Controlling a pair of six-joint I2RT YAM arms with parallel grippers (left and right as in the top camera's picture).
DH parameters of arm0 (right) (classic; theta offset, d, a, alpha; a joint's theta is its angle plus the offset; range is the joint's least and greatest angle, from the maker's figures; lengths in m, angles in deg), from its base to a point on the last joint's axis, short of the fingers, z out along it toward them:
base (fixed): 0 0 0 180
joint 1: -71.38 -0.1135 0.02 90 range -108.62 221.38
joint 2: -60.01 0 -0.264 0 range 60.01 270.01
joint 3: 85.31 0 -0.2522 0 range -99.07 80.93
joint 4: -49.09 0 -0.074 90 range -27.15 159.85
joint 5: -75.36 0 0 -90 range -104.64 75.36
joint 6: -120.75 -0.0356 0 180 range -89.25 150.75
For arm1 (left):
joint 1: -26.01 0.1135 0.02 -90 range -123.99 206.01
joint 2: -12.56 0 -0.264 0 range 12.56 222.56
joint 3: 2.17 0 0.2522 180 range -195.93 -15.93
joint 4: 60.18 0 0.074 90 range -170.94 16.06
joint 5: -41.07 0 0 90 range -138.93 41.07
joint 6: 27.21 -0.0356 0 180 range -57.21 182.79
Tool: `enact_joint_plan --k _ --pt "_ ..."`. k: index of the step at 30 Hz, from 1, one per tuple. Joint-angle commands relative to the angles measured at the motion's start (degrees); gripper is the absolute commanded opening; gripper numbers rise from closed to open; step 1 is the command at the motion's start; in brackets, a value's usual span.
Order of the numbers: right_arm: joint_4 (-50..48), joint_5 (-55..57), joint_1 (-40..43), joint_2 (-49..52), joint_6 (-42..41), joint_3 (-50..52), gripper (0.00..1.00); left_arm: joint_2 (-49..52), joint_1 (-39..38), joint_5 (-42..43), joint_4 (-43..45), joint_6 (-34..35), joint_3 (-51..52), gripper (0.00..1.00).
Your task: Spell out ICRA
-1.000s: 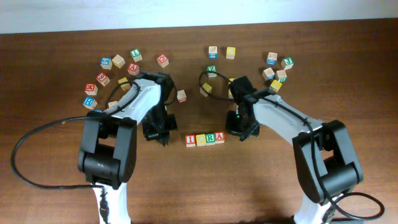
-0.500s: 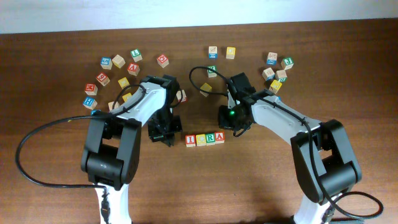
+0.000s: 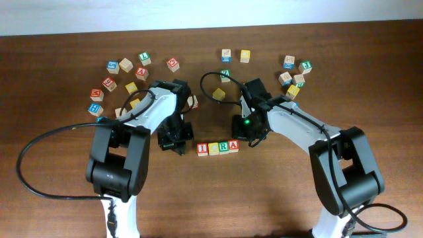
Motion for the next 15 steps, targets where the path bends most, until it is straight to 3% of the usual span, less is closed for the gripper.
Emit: enact_joint_plan --k 1,15 --pt "0.07 -1.33 -0.22 0.55 1.97 0.20 0.04 0.35 -0.07 0.63 0.28 -0.31 0.44 0.00" --pt "1.49 -2.27 -0.22 0.55 3.39 0.20 0.04 0.35 -0.04 0.63 0.55 -0.28 0.44 0.00"
